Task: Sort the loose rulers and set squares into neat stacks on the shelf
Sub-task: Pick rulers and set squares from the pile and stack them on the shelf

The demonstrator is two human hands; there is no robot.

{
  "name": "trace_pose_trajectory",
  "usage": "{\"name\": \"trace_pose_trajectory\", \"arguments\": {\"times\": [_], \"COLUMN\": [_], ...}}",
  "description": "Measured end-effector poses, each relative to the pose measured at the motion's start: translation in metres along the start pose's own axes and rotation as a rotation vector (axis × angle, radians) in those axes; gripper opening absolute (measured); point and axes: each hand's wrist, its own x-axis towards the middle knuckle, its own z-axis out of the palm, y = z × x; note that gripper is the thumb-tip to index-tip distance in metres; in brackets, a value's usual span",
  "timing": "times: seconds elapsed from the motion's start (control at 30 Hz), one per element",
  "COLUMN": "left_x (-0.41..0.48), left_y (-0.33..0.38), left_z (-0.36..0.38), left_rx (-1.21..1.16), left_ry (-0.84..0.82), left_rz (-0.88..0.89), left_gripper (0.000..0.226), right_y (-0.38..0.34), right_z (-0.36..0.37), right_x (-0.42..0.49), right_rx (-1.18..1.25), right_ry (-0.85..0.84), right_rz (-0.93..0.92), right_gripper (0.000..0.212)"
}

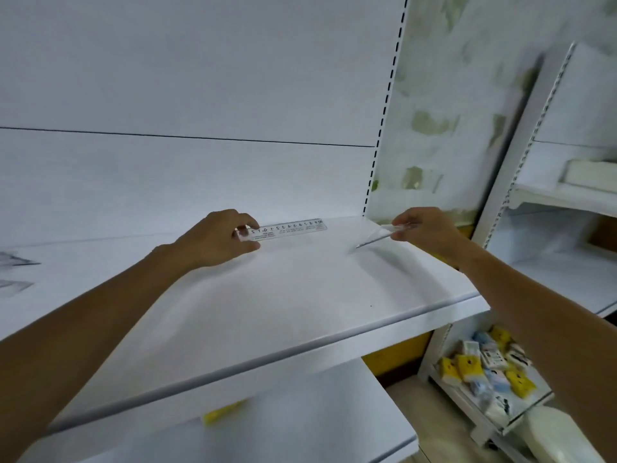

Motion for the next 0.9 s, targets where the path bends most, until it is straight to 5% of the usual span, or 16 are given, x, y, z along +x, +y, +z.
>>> {"name": "trace_pose_trajectory", "arguments": {"times": [0.23, 0.47, 0.9], "left_x": [0.007, 0.011, -0.030], "left_y": [0.007, 0.035, 0.048], "left_z": [0.021, 0.049, 0.044], "left_rx": [0.040, 0.041, 0.055], "left_ry": [0.019, 0.074, 0.107], "left_rz": [-0.079, -0.149, -0.257], "left_gripper": [0.025, 0.028, 0.036], "right_y": [0.047, 0.073, 0.074], "right_z": [0.003, 0.001, 0.023], "right_x": [0.037, 0.057, 0.047], "right_rx": [0.041, 0.081, -0.223], "right_ry": [0.035, -0.200, -0.256], "right_rz": [-0.040, -0.111, -0.244], "right_gripper": [0.025, 0.027, 0.027]}}
